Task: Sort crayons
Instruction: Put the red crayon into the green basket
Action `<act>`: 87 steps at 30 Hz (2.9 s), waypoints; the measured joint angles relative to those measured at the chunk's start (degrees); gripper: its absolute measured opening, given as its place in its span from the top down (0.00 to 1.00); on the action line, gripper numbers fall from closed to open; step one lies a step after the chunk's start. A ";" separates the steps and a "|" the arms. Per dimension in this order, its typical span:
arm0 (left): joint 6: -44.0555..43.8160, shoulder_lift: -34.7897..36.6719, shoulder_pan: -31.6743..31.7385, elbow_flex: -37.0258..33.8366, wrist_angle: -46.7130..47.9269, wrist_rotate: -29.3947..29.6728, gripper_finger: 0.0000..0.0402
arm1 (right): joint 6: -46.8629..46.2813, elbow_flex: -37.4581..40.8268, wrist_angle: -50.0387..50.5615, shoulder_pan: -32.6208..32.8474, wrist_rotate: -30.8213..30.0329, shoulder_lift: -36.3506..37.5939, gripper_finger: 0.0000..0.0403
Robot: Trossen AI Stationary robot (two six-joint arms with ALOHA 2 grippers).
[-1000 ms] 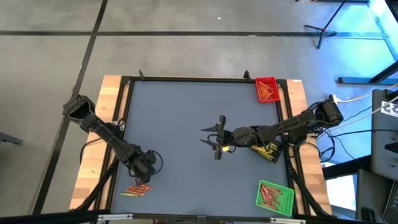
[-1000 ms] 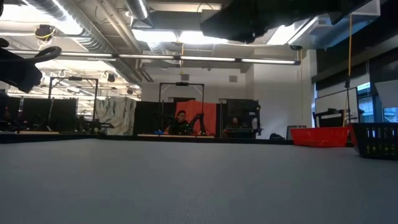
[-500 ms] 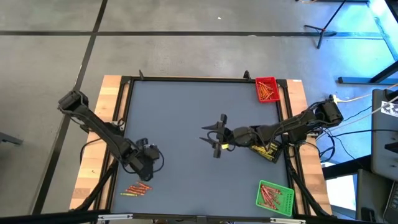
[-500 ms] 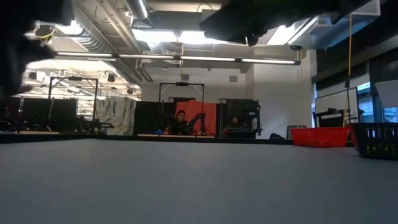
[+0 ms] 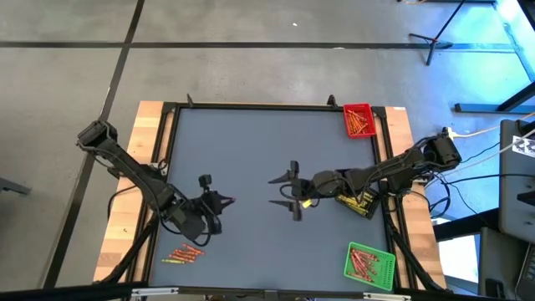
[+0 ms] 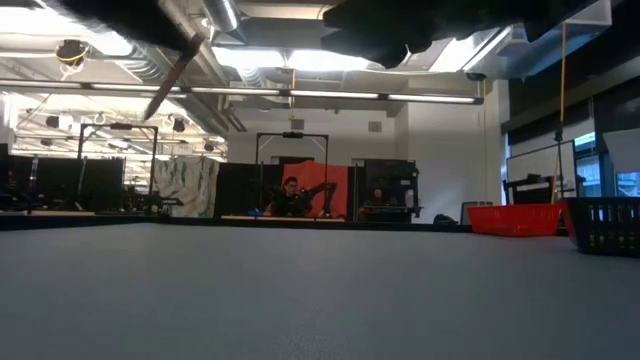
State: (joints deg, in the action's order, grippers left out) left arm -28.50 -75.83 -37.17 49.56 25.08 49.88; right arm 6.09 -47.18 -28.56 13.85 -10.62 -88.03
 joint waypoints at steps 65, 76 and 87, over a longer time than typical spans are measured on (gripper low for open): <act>42.61 -8.70 9.91 -8.24 -67.69 -21.74 0.84 | 2.80 0.00 -23.44 0.07 14.75 -10.60 0.98; 46.29 -2.92 3.17 -8.31 -56.96 -2.78 0.68 | 4.96 -0.02 -14.06 1.96 3.65 -7.13 0.98; 53.30 -1.46 -5.18 -8.28 -55.32 6.18 0.67 | 6.22 -0.04 1.57 9.30 -9.68 3.53 0.97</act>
State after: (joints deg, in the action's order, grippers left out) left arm 24.79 -77.30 -42.35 41.28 -30.23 56.06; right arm 12.31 -47.22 -26.99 23.15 -20.30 -84.50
